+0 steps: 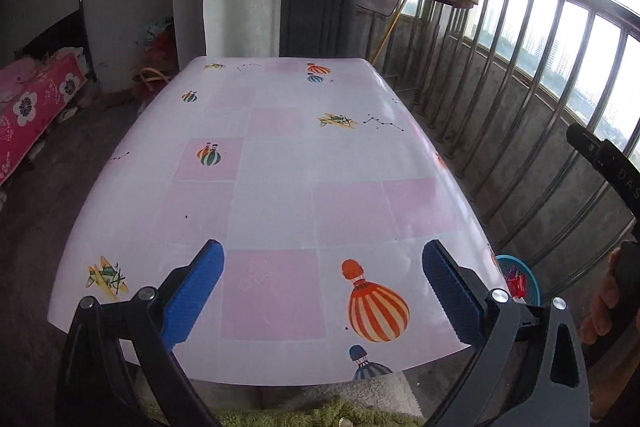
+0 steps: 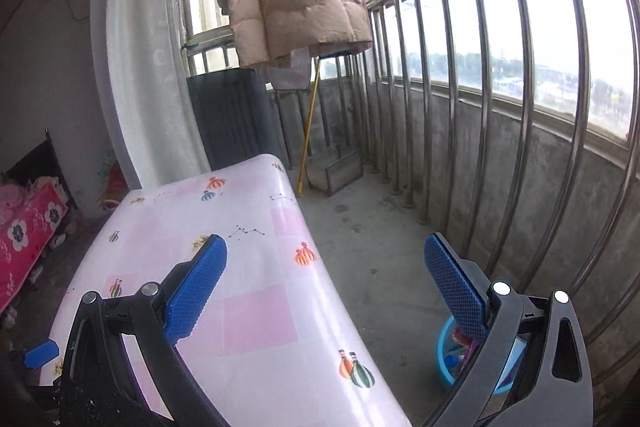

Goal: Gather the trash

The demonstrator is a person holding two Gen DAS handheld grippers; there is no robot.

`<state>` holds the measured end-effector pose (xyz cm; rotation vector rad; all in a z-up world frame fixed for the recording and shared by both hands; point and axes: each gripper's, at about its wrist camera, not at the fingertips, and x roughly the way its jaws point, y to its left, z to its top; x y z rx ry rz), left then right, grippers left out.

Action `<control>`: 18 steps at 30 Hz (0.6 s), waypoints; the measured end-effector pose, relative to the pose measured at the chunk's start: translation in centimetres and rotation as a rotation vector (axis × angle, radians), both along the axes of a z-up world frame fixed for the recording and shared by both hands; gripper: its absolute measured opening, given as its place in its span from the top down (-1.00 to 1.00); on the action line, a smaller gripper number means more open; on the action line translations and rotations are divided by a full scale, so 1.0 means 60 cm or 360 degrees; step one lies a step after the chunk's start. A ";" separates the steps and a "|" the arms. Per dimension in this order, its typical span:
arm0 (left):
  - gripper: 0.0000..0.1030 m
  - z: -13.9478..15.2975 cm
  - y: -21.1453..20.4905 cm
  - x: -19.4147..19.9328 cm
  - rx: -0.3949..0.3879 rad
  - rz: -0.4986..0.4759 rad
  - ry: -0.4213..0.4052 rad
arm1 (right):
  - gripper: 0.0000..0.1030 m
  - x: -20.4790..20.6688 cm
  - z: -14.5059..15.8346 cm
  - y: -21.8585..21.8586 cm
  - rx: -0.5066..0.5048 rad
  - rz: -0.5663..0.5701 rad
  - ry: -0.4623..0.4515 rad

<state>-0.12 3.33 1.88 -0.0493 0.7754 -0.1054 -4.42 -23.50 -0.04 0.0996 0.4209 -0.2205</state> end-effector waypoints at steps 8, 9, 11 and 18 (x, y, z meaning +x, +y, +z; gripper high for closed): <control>-0.89 0.010 0.030 -0.035 0.0082 0.0125 -0.0084 | -0.85 -0.038 -0.009 0.065 -0.0087 0.0110 0.0083; -0.89 0.010 0.029 -0.035 0.0117 0.0142 -0.0089 | -0.84 -0.043 -0.010 0.068 -0.0097 0.0114 0.0090; -0.89 0.007 0.027 -0.030 0.0135 0.0160 -0.0061 | -0.84 -0.055 -0.008 0.078 -0.0138 0.0104 0.0100; -0.89 -0.035 0.034 -0.022 0.0047 0.0227 0.0141 | -0.84 -0.061 -0.031 0.074 -0.0244 0.0005 0.0340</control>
